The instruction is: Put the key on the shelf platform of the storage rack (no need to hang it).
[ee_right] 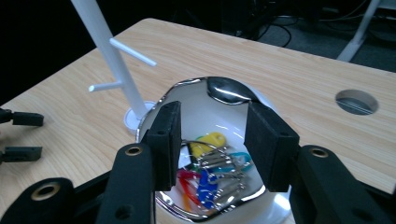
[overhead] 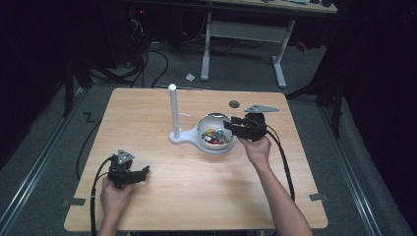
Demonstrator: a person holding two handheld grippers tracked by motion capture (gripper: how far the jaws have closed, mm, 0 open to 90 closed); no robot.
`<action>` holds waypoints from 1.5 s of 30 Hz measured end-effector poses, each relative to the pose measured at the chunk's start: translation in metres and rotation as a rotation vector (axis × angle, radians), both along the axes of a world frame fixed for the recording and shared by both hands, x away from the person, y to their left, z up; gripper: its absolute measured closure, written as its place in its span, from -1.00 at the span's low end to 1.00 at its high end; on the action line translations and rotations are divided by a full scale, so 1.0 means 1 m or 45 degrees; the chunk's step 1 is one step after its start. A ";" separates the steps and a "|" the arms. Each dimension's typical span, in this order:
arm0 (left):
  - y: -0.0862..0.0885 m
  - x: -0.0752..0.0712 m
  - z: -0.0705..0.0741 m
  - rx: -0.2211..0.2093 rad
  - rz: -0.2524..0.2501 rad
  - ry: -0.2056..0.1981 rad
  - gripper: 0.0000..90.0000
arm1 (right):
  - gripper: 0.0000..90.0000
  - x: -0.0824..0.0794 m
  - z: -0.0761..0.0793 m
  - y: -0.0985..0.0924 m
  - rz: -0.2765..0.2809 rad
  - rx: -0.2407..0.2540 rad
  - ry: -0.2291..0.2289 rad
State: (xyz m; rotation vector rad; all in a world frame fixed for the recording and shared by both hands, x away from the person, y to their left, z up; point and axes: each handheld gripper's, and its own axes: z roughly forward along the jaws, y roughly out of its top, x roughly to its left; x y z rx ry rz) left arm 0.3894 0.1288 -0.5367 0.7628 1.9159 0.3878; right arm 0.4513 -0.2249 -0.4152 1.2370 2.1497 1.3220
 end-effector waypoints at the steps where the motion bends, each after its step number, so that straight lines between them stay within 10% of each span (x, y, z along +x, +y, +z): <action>1: 0.000 0.000 0.000 -0.001 0.001 0.000 -0.57 | 0.24 -0.001 0.001 -0.002 -0.009 -0.002 0.004; 45: 0.000 0.000 0.000 0.000 0.004 -0.001 -0.57 | 0.18 -0.062 0.023 -0.080 -0.129 0.045 -0.031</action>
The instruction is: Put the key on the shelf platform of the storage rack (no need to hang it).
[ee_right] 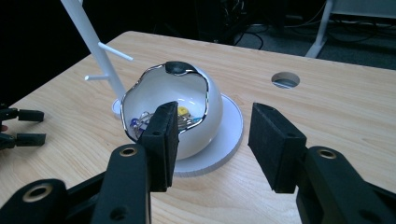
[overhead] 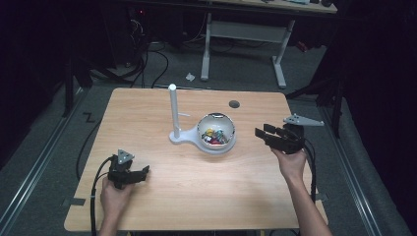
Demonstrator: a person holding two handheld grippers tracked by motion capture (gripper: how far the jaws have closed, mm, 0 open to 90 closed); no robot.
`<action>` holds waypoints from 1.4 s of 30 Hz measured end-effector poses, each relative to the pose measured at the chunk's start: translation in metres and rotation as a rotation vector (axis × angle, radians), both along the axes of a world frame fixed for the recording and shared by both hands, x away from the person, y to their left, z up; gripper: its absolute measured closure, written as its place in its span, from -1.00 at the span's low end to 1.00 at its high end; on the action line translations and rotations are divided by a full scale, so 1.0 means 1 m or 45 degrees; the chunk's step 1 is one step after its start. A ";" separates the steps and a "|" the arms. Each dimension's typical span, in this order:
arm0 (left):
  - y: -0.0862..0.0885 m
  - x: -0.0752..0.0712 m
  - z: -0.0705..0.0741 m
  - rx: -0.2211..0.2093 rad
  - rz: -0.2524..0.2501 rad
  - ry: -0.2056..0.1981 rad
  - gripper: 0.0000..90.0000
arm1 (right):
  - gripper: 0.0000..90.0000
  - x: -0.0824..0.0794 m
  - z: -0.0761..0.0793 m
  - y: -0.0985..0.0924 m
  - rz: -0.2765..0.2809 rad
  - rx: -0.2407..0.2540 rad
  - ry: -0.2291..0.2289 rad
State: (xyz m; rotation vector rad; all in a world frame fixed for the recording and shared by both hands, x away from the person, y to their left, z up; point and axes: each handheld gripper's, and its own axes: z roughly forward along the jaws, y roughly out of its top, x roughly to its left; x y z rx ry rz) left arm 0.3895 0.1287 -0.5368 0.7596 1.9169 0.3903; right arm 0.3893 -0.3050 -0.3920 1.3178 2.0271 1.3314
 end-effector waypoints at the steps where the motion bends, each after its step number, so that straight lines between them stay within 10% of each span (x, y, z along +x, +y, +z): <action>1: 0.000 0.000 0.000 0.000 0.001 0.000 -0.57 | 0.17 -0.002 -0.001 -0.001 -0.007 -0.001 0.002; 42: 0.000 0.000 0.000 0.009 -0.016 -0.005 -0.58 | 0.18 -0.050 -0.059 -0.025 -0.096 0.043 0.030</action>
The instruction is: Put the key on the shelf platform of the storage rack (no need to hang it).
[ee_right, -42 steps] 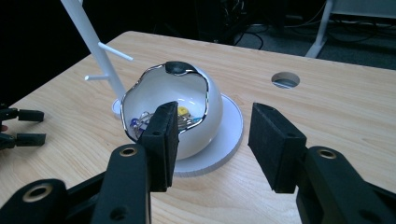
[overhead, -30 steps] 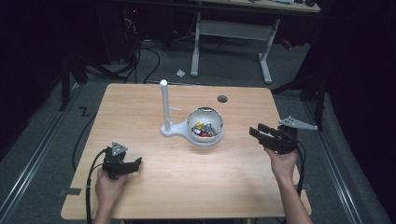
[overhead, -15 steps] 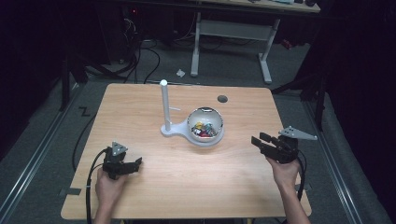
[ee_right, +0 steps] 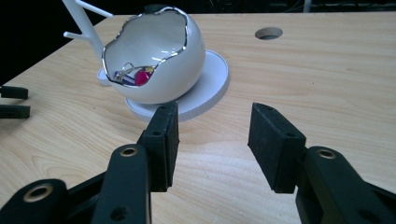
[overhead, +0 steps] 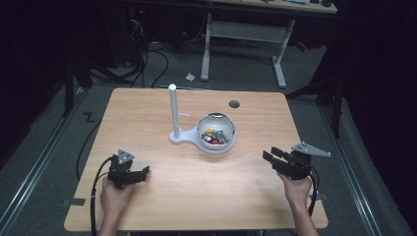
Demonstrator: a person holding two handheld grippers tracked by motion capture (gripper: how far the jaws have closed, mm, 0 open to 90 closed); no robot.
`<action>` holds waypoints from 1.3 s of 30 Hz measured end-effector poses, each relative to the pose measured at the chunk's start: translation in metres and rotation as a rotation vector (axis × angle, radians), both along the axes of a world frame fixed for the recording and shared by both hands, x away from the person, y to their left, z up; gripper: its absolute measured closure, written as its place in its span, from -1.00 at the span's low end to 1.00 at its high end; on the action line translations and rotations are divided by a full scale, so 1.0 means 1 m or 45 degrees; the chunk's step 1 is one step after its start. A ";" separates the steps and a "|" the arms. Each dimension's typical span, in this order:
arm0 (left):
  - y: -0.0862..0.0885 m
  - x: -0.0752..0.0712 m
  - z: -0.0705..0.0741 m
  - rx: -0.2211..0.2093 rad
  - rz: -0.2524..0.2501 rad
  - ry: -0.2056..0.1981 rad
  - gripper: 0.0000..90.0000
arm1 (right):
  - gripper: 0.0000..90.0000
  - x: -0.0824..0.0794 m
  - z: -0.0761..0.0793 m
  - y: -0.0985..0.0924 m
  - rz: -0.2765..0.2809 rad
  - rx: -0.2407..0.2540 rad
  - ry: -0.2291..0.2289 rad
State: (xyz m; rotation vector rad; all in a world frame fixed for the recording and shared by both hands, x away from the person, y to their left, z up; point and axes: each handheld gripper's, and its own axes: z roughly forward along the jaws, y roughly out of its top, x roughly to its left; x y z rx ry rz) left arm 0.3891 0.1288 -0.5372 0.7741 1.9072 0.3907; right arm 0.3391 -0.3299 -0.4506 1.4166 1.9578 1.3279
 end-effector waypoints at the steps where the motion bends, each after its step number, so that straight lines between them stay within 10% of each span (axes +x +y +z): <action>1: 0.000 0.000 0.000 0.000 0.001 0.000 -0.58 | 0.18 -0.001 -0.003 0.000 -0.003 0.003 0.001; 23: 0.000 0.000 0.000 -0.002 0.006 0.002 -0.58 | 0.11 0.000 -0.052 0.001 -0.082 -0.031 0.097; 39: 0.000 0.000 0.000 -0.002 0.003 0.002 -0.58 | 0.08 0.012 -0.072 0.002 -0.177 -0.190 0.142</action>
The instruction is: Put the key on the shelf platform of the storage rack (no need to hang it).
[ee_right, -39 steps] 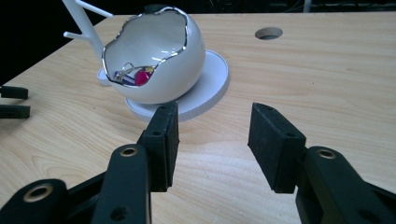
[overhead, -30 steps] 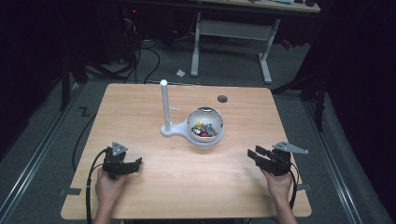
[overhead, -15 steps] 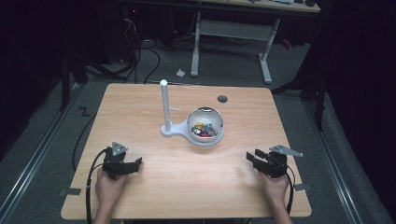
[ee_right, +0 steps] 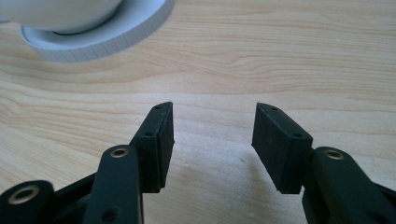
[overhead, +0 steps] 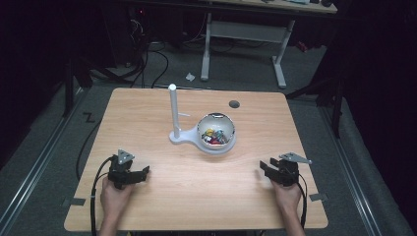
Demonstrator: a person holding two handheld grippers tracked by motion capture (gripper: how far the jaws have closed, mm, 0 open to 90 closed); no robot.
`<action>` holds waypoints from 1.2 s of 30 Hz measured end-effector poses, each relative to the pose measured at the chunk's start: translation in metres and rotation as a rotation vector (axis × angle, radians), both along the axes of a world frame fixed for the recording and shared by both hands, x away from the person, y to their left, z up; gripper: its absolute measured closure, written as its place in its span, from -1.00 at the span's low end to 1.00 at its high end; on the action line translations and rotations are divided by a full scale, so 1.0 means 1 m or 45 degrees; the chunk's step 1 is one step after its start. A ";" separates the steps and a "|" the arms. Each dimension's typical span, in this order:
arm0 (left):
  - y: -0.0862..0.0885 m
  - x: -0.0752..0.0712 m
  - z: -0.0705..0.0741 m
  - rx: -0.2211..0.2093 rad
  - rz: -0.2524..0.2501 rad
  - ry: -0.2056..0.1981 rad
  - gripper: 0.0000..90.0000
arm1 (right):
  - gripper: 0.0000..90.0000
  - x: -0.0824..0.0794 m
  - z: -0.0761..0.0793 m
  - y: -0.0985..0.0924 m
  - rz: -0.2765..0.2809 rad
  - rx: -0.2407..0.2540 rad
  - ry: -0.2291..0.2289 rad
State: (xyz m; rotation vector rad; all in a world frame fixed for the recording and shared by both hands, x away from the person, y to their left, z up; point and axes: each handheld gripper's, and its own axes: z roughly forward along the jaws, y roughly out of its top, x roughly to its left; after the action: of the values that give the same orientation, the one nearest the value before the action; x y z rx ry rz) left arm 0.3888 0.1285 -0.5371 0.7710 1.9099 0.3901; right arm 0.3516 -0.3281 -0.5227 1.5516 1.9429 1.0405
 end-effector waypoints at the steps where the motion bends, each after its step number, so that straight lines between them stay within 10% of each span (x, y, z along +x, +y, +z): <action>1: 0.000 0.000 0.000 0.000 0.000 0.000 -0.58 | 0.07 0.000 0.000 0.000 -0.005 -0.013 0.007; 19: -0.001 0.002 0.000 -0.010 0.009 0.007 -0.57 | -0.12 0.000 -0.008 0.015 0.029 -0.194 0.052; 36: -0.002 0.002 0.001 -0.007 0.008 0.005 -0.55 | -0.14 0.002 -0.008 0.015 0.013 -0.187 0.055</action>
State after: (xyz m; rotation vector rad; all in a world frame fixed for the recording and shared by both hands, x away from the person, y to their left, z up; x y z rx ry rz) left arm 0.3907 0.1264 -0.5365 0.7627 1.9167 0.3878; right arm 0.3534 -0.3133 -0.5303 1.4960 2.0103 0.8536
